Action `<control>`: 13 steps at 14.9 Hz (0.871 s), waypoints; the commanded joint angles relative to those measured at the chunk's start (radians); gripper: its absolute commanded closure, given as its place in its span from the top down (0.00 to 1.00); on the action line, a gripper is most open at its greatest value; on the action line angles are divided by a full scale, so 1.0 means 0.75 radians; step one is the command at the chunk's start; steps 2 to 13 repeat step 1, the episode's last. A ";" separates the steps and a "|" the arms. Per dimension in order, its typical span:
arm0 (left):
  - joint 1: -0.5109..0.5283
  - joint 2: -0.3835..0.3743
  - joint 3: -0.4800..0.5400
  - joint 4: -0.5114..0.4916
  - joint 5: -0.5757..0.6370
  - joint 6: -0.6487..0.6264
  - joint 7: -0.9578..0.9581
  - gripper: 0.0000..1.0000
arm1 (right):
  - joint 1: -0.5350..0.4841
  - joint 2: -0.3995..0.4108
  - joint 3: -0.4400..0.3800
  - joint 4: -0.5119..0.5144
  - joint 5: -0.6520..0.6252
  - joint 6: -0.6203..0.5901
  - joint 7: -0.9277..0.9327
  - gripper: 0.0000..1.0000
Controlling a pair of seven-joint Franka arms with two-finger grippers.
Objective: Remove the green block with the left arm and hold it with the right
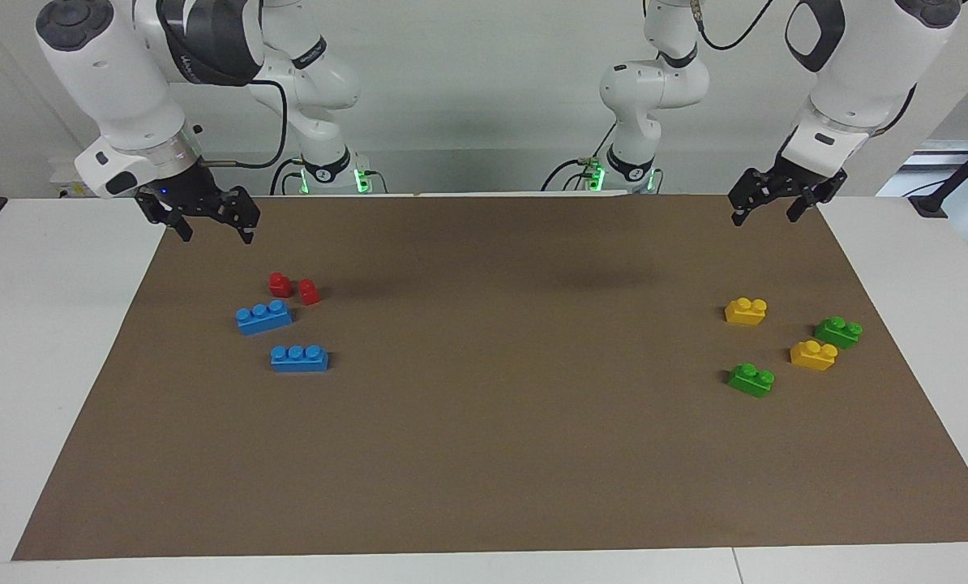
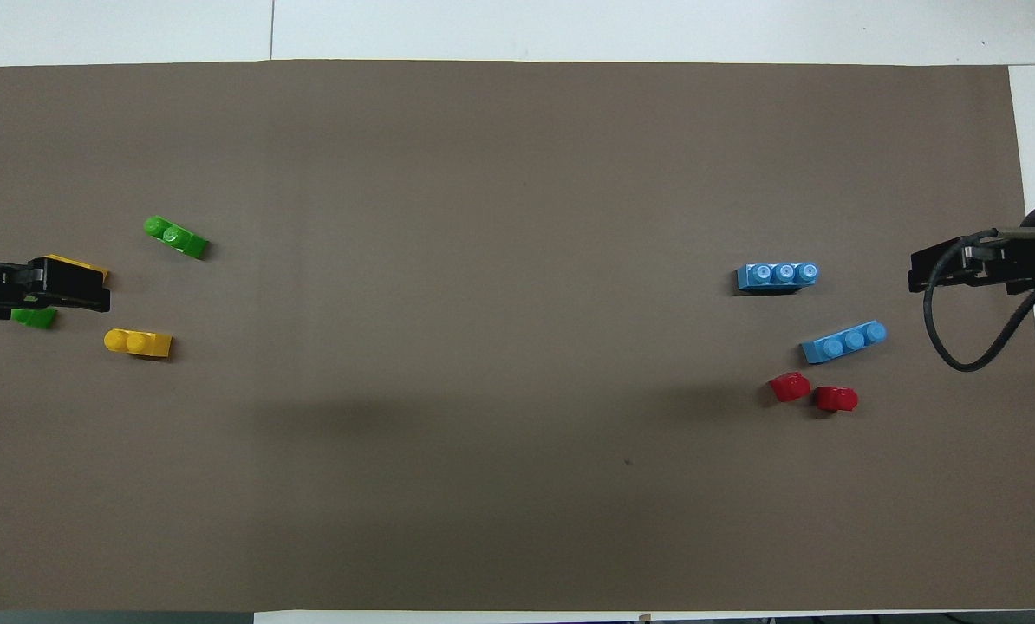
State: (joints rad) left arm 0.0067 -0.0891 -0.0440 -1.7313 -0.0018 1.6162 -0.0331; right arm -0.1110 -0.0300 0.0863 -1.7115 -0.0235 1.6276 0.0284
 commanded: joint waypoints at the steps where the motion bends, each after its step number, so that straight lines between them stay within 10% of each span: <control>1: -0.005 -0.006 0.001 0.020 0.000 -0.022 0.018 1.00 | -0.009 0.013 0.008 0.022 -0.012 -0.027 -0.040 1.00; 13: -0.005 -0.006 0.001 0.020 0.000 -0.022 0.018 1.00 | -0.009 0.013 0.008 0.022 -0.012 -0.027 -0.040 1.00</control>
